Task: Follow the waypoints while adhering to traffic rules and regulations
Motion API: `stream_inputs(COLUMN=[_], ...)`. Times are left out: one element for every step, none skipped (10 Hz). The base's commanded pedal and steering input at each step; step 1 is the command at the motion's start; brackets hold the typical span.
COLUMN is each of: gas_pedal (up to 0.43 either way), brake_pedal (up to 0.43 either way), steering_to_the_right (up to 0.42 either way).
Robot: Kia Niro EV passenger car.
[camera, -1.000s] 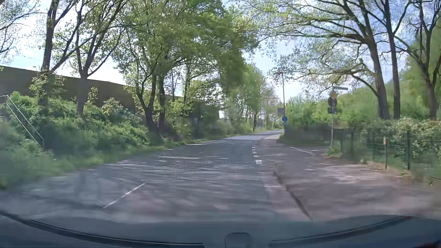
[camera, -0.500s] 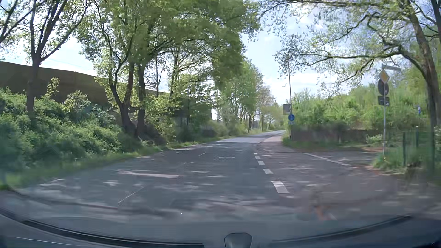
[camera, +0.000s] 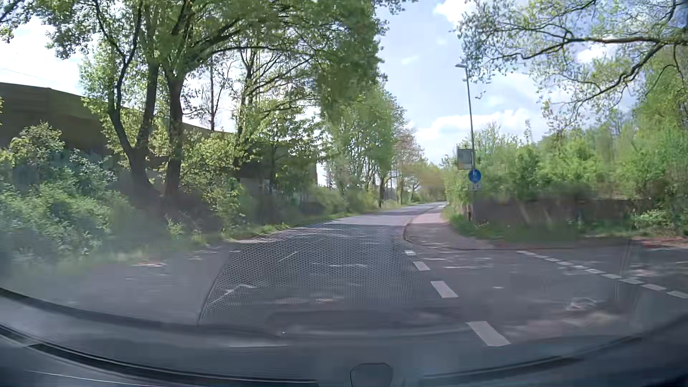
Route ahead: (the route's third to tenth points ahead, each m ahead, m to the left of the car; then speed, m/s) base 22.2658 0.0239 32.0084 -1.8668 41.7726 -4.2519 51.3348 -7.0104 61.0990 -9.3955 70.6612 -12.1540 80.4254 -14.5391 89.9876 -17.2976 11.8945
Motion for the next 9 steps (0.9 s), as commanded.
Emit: stream_inputs(gas_pedal=[0.110, 0.110, 0.098, 0.098, 0.098, 0.098, 0.098, 0.098, 0.098], brake_pedal=[0.000, 0.000, 0.000, 0.000, 0.000, 0.000, 0.000, 0.000, 0.000], steering_to_the_right=[0.019, 0.021, 0.024, 0.028, 0.032, 0.038, 0.036, 0.030, 0.025])
